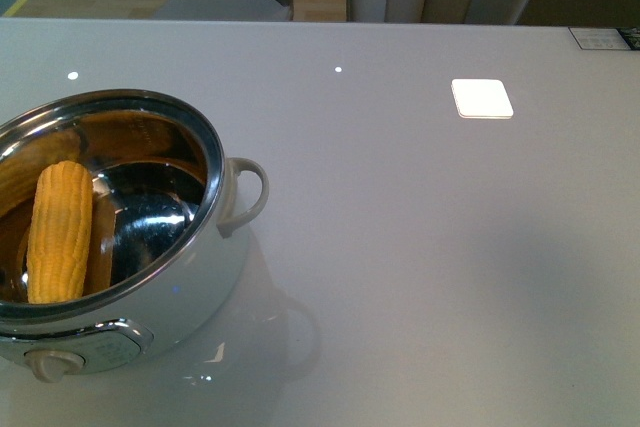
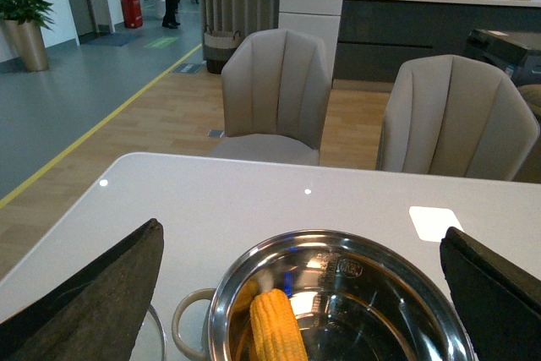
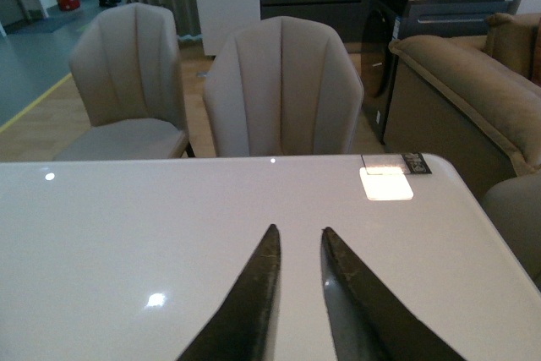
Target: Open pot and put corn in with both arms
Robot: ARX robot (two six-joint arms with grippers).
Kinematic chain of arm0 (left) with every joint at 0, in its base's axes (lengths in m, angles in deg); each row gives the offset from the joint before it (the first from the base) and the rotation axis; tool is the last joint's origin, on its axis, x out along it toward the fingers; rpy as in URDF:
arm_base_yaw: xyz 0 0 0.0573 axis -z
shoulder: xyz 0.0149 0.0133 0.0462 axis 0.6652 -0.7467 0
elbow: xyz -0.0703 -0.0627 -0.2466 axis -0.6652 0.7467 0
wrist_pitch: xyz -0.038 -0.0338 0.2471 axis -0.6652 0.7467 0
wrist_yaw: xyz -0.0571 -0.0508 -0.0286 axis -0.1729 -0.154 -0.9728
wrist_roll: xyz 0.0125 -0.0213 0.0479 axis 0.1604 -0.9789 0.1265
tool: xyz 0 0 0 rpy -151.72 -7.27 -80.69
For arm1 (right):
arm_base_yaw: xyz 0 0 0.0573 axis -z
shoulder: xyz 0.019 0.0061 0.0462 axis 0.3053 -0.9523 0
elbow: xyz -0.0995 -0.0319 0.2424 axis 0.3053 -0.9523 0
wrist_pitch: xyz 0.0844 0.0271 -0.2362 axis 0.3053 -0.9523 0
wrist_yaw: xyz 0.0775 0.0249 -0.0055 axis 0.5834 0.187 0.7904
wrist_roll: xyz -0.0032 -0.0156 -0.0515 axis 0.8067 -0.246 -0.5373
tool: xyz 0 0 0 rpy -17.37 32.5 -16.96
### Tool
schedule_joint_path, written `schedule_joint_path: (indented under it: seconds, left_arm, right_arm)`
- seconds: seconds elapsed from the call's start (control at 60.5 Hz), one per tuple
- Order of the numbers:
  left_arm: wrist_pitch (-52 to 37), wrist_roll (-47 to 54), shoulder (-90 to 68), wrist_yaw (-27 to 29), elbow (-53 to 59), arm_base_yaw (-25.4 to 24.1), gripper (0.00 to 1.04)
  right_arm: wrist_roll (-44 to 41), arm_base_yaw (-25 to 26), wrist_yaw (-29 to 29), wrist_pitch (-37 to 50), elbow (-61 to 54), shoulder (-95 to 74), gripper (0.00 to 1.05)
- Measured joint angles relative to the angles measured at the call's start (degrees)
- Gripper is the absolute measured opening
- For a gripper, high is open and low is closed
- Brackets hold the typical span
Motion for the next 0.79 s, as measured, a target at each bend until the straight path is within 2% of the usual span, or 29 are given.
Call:
schedule_joint_path:
  seconds: [0.083, 0.793]
  left_arm:
    - [0.0, 0.0, 0.0, 0.0, 0.0, 0.0, 0.98]
    - [0.0, 0.0, 0.0, 0.0, 0.0, 0.0, 0.98]
  right_arm:
    - [-0.4, 0.1, 0.4, -0.8, -1.4, 2.3, 0.02]
    - [-0.7, 0.2, 0.4, -11.5, -8.1, 21.0, 0.02]
